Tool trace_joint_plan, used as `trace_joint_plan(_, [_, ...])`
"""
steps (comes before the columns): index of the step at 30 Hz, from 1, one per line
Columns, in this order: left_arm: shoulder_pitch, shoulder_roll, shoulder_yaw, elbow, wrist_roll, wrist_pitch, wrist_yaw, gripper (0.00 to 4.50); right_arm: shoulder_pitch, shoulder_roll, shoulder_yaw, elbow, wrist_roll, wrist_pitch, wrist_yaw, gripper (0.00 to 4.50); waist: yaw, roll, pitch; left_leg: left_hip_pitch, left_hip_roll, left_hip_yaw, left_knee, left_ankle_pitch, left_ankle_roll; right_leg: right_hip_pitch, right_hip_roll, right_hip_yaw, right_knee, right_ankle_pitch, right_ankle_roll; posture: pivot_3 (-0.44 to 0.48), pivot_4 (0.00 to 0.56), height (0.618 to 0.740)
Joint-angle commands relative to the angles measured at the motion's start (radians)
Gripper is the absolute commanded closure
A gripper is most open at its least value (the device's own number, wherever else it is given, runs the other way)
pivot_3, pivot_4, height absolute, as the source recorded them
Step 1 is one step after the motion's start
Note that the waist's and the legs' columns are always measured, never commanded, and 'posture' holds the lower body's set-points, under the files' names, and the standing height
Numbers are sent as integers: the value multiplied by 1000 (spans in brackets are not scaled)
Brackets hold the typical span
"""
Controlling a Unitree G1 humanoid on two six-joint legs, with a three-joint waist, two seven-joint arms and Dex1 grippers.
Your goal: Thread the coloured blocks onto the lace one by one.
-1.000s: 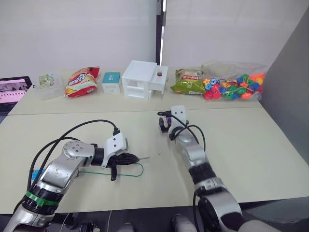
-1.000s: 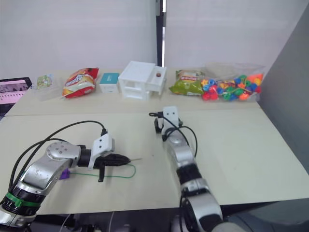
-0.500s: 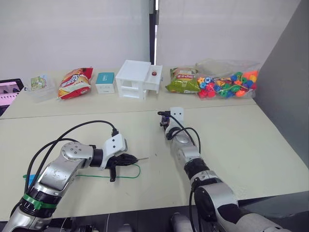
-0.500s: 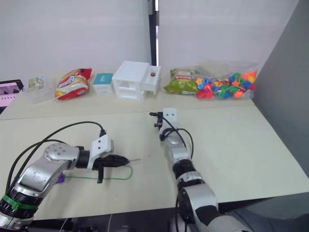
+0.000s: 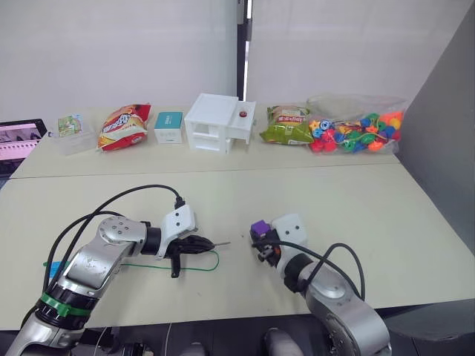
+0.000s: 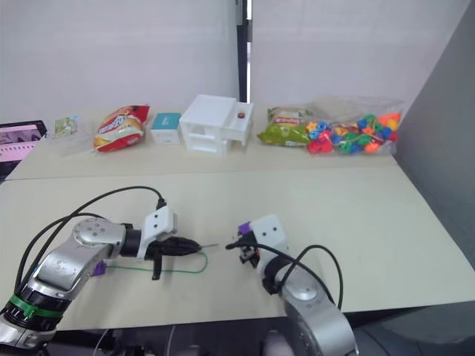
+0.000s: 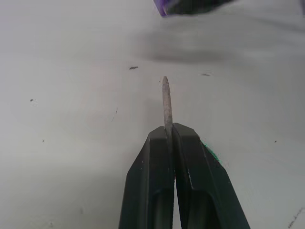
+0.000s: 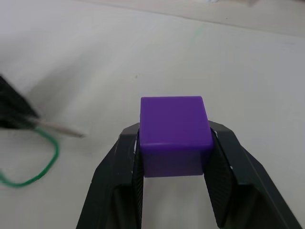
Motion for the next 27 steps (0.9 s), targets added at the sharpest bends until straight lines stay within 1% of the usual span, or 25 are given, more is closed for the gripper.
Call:
trace_joint_plan(1, [-16, 1, 5, -2, -7, -18, -8, 4500, 10, 14, -14, 45, 10, 50, -13, 3331, 1, 0, 0, 0, 0, 0, 0, 1, -1, 0, 0, 0, 0, 0, 0, 0, 150, 740])
trace_joint_plan(5, [-21, 5, 8, 1, -7, -17, -11, 4500, 11, 26, 1, 136, -12, -17, -20, 3331, -1, -1, -1, 1, 0, 0, 0, 1, -1, 0, 0, 0, 0, 0, 0, 0, 150, 740])
trace_joint_plan(7, [-19, 10, 11, -2, -8, -17, -12, 4500, 15, 20, 10, 145, -20, -51, -19, 2259, 0, -1, -1, 1, 0, 0, 0, 1, -1, 0, 0, 0, 1, 0, 0, 0, 150, 740])
trace_joint_plan(10, [-12, 17, 21, -6, -11, -15, -11, 4500, 17, -4, -6, 96, -10, -95, 0, 1293, 1, -1, -1, 0, 0, 0, 0, 1, -1, 0, 0, 0, 1, 0, 0, 0, 150, 740])
trace_joint_plan(13, [-7, 21, 25, -6, -10, -17, -10, 4500, -18, -84, -35, 18, 18, -111, 75, 224, 4, -1, -1, -1, 0, 0, 0, 1, -1, 0, -1, 0, 0, 0, 0, 0, 150, 740])
trace_joint_plan(14, [-6, 21, 25, -7, -12, -17, -9, 4500, -36, -113, -45, 2, 33, -106, 105, 25, 4, -1, -1, -1, -1, 0, 0, 1, -1, 0, -1, 0, 0, 0, 0, 0, 150, 740])
trace_joint_plan(17, [-2, 23, 26, -11, -15, -16, -5, 4500, -118, -228, -89, -35, 118, -103, 258, 25, 4, -1, -1, -1, 0, 0, 0, 1, -1, 0, -1, 0, 0, 0, 0, 0, 150, 740])
trace_joint_plan(19, [2, 22, 26, -17, -16, -14, -2, 4500, -192, -346, -115, -16, 198, -105, 420, 25, 1, -1, -1, 0, 0, 0, 0, 1, -1, 0, 0, 0, 0, 0, 0, 0, 150, 740])
trace_joint_plan(21, [7, 22, 26, -24, -19, -11, -1, 4500, -268, -456, -117, 49, 252, -138, 580, 25, 2, -1, 0, 0, 0, 0, 0, 1, -1, 0, 0, 0, 0, 0, 0, 0, 150, 740])
trace_joint_plan(22, [11, 23, 25, -29, -22, -10, -4, 4500, -314, -508, -98, 89, 281, -148, 671, 25, 2, -2, 0, 0, 0, 0, 0, 1, -1, 1, 0, -1, -1, 0, 0, 0, 150, 740])
trace_joint_plan(23, [14, 25, 22, -34, -21, -11, -7, 4500, -371, -558, -58, 145, 276, -198, 773, 25, 2, -2, 0, 0, 0, 0, 0, 1, -1, 1, 0, -1, -1, 0, 0, 0, 150, 740])
trace_joint_plan(24, [16, 26, 19, -38, -21, -12, -9, 4500, -422, -587, -23, 198, 267, -233, 844, 25, 2, -2, 0, 0, 0, 0, 0, 1, -1, 1, 0, -1, -1, 0, 0, 0, 150, 740])
trace_joint_plan(25, [16, 26, 17, -40, -20, -12, -10, 4500, -456, -605, 0, 239, 258, -264, 891, 25, 1, -2, 0, 0, 0, 0, 0, 1, -1, 1, 0, -1, -1, 0, 0, 0, 150, 740])
trace_joint_plan(27, [24, 32, 15, -65, -29, 0, -18, 4500, -567, -619, 96, 381, 186, -397, 1028, 25, -1, -2, 0, 0, 0, 0, 0, 1, -1, 1, 0, -1, -1, 0, 0, 0, 150, 740])
